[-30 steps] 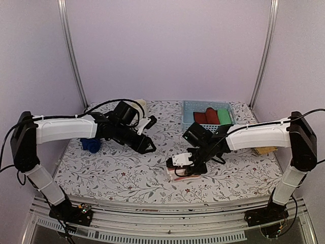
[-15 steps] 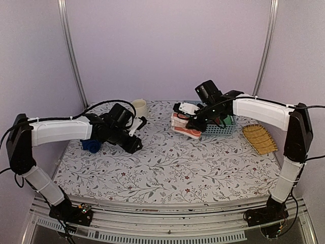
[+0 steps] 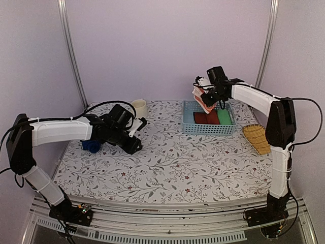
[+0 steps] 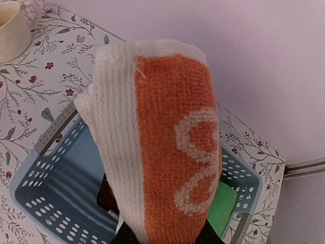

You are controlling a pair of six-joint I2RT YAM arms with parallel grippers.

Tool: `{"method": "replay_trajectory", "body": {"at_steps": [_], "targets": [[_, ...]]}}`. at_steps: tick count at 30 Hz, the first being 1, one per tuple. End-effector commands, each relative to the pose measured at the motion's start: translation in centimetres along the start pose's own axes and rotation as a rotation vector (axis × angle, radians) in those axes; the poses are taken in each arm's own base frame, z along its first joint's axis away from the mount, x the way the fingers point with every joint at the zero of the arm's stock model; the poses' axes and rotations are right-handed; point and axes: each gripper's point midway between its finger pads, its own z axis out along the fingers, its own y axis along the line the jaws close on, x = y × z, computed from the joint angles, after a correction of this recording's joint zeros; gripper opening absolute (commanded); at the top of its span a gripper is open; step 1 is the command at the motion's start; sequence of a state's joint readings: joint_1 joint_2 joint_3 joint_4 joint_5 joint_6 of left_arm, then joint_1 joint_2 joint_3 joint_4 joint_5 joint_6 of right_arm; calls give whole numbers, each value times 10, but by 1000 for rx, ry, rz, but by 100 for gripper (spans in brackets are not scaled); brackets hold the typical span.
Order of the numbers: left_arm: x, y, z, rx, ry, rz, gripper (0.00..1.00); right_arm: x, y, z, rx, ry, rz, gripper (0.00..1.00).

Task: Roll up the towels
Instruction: Place the towel in the bin.

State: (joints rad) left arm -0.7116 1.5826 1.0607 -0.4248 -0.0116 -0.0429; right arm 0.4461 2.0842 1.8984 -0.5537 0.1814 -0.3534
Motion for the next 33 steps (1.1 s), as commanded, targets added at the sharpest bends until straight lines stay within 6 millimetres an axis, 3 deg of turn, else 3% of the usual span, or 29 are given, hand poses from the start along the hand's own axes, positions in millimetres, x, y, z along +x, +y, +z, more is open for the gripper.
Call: {"method": "replay_trajectory", "body": {"at_steps": [1, 11, 15, 16, 19, 29, 33], "targets": [[4, 3, 5, 2, 12, 5, 47, 16, -23, 28, 173, 111, 158, 3], [3, -1, 6, 27, 19, -3, 47, 47, -16, 56, 226, 203, 371, 2], [4, -3, 8, 38, 24, -9, 47, 53, -10, 62, 210, 219, 392, 2], [4, -4, 8, 40, 26, -11, 47, 66, -4, 75, 213, 251, 386, 2], [4, -5, 9, 47, 29, -14, 47, 74, -1, 84, 221, 271, 388, 2], [5, -7, 11, 57, 40, -16, 46, 77, 6, 100, 208, 276, 415, 3], [6, -8, 12, 62, 41, -16, 46, 78, 10, 103, 194, 278, 424, 8]]}}
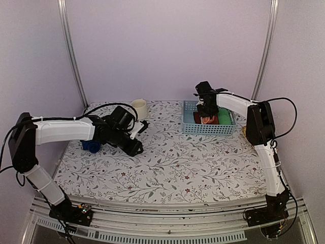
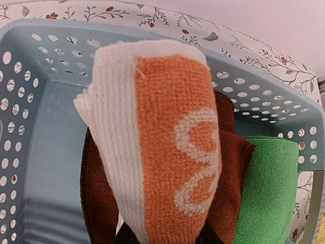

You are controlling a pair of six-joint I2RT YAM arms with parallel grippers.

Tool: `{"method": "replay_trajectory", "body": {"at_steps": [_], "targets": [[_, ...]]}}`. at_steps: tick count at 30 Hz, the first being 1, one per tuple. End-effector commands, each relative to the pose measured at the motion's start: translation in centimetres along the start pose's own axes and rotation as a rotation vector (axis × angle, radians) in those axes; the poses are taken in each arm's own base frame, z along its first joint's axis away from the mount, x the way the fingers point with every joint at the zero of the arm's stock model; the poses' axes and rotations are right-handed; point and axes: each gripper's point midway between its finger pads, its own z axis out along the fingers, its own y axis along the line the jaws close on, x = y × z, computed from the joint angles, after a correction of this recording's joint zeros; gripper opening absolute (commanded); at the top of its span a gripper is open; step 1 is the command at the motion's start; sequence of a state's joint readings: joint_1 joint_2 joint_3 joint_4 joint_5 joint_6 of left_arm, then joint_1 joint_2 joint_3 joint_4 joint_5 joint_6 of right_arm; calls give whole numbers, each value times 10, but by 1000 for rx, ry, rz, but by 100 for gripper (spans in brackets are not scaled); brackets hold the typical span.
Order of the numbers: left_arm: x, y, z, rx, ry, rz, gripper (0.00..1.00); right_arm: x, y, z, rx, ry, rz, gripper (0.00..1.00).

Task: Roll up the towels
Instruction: Place the towel in the bin.

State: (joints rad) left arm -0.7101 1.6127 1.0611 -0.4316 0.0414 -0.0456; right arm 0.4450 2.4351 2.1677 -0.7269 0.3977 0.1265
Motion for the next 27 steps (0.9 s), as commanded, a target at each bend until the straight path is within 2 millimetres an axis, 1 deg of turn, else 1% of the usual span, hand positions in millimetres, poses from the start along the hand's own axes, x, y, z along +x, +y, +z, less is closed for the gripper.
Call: {"method": "replay_trajectory", "body": {"at_steps": [1, 2, 4, 7, 8, 11, 14, 16, 18, 22, 25, 27], "targets": [[-3, 1, 3, 11, 6, -11, 46, 6, 6, 11, -3, 18, 19, 13], [-3, 1, 3, 12, 7, -12, 46, 7, 7, 12, -3, 20, 19, 17], [-3, 1, 3, 12, 7, -12, 46, 7, 7, 13, -3, 21, 19, 21], [-3, 0, 4, 15, 7, -12, 46, 8, 9, 14, -11, 24, 24, 36], [-3, 0, 4, 15, 9, -11, 46, 9, 11, 15, -18, 27, 24, 39], [-3, 0, 4, 16, 9, -11, 46, 11, 13, 18, -29, 34, 26, 43], [-3, 0, 4, 18, 8, -10, 46, 14, 15, 21, -35, 42, 22, 51], [-3, -1, 4, 22, 9, -10, 46, 15, 17, 22, -42, 47, 22, 53], [-3, -1, 4, 22, 10, -12, 46, 14, 19, 19, -61, 49, 22, 55], [-3, -1, 5, 27, 11, -9, 46, 5, 20, 4, -100, 34, 28, 59], [-3, -2, 6, 28, 12, -7, 46, -3, 18, -7, -115, 18, 28, 67], [-2, -2, 6, 30, 15, -6, 46, -5, 22, -14, -146, 15, 31, 72]]}}
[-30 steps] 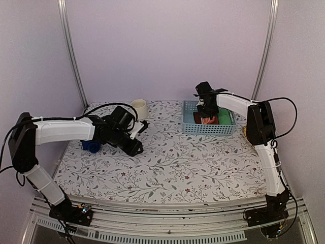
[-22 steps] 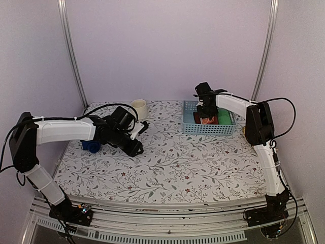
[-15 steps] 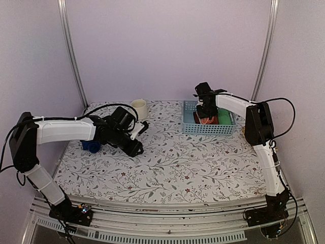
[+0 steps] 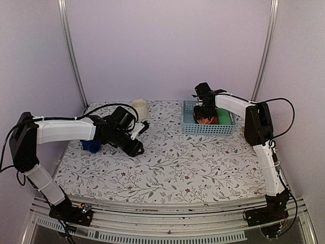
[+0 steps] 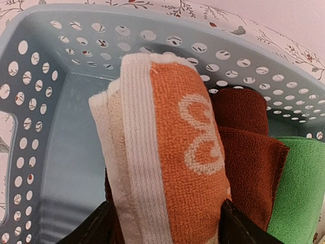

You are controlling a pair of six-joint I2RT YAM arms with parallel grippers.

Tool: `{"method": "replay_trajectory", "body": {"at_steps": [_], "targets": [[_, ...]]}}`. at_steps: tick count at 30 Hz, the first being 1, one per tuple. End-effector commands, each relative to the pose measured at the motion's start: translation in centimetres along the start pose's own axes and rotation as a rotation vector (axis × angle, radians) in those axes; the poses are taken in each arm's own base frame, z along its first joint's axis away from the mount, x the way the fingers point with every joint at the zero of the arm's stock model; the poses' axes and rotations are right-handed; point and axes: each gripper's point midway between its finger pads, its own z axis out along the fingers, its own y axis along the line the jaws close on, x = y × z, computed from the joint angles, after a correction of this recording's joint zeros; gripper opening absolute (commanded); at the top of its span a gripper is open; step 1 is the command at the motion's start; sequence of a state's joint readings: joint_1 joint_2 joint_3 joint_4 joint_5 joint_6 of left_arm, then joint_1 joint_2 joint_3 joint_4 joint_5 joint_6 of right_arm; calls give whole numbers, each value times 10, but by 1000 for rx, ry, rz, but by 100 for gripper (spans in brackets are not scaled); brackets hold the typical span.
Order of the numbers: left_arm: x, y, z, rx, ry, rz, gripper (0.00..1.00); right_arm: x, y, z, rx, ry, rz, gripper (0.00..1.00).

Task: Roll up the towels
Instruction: Place the towel in the bin.

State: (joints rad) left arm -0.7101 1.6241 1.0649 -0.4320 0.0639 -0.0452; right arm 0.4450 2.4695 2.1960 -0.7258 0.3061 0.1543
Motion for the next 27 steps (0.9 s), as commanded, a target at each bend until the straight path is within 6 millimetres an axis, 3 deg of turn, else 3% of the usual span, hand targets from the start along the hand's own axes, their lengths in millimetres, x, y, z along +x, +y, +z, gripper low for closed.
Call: {"method": "replay_trajectory", "body": {"at_steps": [1, 4, 10, 17, 22, 27], "targets": [[-3, 2, 4, 7, 8, -6, 46, -9, 6, -26, -73, -4, 6, 73], [-4, 1, 4, 10, 7, -5, 46, -5, 12, -27, -108, 12, 14, 72], [-3, 1, 6, 15, 13, -7, 46, 9, 22, -22, -159, 65, 55, 56], [-2, 0, 9, 20, 20, -10, 46, 36, 25, 4, -211, 165, 145, 48], [1, 0, 13, 20, 33, -10, 46, 43, 9, 11, -204, 200, 235, 40], [2, 1, 17, 21, 42, -9, 46, 41, 0, -4, -243, 205, 324, 42]]}}
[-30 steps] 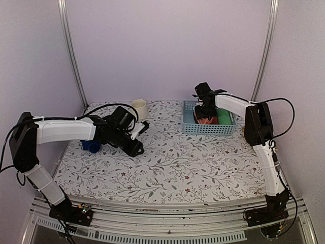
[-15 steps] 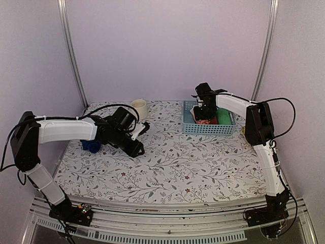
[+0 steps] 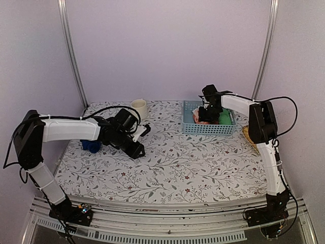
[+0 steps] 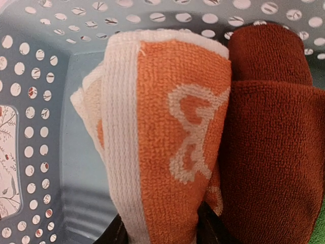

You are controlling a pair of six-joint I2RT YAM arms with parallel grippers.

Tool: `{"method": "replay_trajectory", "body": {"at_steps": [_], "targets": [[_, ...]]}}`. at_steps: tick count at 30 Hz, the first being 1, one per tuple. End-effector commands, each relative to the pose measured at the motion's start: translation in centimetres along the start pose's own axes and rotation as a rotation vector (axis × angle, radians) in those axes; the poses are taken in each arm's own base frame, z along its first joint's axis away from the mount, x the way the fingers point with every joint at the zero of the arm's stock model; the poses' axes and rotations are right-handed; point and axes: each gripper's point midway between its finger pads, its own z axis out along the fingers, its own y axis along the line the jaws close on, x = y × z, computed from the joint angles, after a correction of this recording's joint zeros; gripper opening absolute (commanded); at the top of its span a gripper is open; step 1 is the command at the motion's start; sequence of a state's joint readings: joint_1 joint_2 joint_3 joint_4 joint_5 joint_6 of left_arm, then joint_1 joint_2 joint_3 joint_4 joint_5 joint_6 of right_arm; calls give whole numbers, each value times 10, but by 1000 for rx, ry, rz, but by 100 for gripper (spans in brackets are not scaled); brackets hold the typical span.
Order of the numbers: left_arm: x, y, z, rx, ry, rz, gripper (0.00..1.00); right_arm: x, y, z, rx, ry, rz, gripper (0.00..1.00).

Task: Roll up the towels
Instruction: Place the towel in the bin, then adjust the towel in the bin.

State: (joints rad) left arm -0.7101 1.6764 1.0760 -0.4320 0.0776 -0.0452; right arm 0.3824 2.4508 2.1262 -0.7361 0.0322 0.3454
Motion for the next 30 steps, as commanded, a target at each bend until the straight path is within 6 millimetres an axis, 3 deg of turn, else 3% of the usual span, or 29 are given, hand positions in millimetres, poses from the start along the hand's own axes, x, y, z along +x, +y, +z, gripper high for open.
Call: {"method": "replay_trajectory", "body": {"at_steps": [1, 4, 6, 10, 19, 22, 25, 26, 28, 29, 30], "targets": [[-5, 2, 3, 7, 3, -7, 46, 16, -5, -15, -50, 70, 102, 43], [-5, 2, 4, 8, 7, -6, 46, 18, 5, -20, -114, 79, 100, 45], [-5, 2, 5, 9, 8, -5, 46, 4, 10, -41, -136, 32, 89, 51], [-4, 1, 6, 14, 10, -5, 46, -10, 12, -62, -139, -20, 71, 66], [-6, -4, 4, 46, 3, 0, 46, -15, 15, -94, -166, -58, 41, 74], [-7, -5, 3, 50, 2, 0, 46, -22, 28, -105, -235, -89, -21, 74], [-8, -5, 3, 50, 2, -1, 46, -28, 54, -109, -372, -116, -184, 58], [-8, -5, 2, 51, 0, 0, 46, -28, 64, -110, -421, -121, -260, 46], [-8, -5, 2, 52, -1, -1, 46, -29, 62, -97, -402, -111, -303, 13], [-8, -6, 1, 53, -1, -2, 46, -30, 61, -91, -393, -99, -294, 4], [-9, -5, 0, 52, -3, -1, 46, -28, 60, -84, -384, -88, -284, 2]]}}
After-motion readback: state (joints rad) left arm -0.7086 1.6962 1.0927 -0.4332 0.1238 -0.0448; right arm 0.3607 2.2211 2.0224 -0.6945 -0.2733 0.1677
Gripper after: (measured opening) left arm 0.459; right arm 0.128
